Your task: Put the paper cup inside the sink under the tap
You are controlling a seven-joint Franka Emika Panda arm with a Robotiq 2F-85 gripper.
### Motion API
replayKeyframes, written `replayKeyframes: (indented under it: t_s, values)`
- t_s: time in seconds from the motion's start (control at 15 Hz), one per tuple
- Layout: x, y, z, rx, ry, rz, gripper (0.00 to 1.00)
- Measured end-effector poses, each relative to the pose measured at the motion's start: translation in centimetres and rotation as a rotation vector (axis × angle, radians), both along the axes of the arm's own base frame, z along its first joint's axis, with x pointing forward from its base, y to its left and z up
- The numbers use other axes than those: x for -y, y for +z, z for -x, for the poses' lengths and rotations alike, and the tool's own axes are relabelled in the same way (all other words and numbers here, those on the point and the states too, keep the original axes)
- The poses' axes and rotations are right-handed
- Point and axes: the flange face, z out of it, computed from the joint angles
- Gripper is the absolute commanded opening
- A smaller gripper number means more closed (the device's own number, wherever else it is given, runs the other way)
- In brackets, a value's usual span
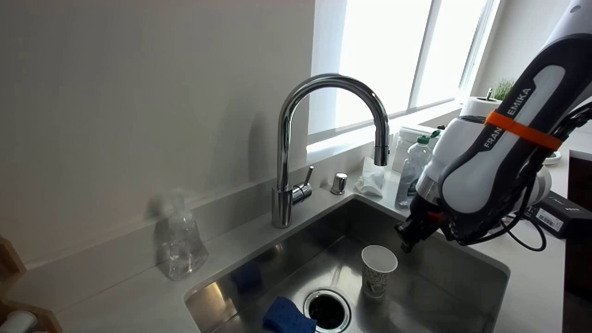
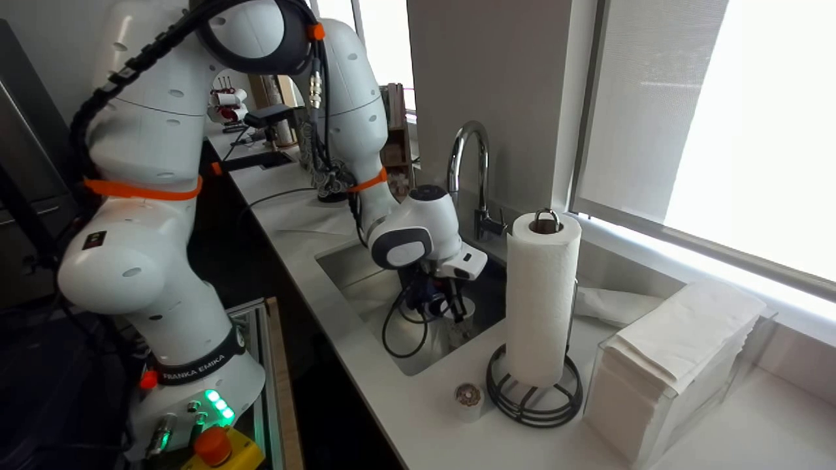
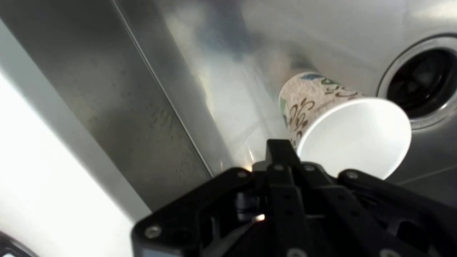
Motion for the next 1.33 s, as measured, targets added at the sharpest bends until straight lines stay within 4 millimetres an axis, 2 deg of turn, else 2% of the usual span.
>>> replayKeyframes:
  t_s: [0.53, 1.33]
  values:
    - [0.2, 0.2, -1.6, 0.173, -0.15, -0.016, 0.0]
    - [1.5, -3.5, -5.6, 0.191, -0.274, -0.119, 0.0]
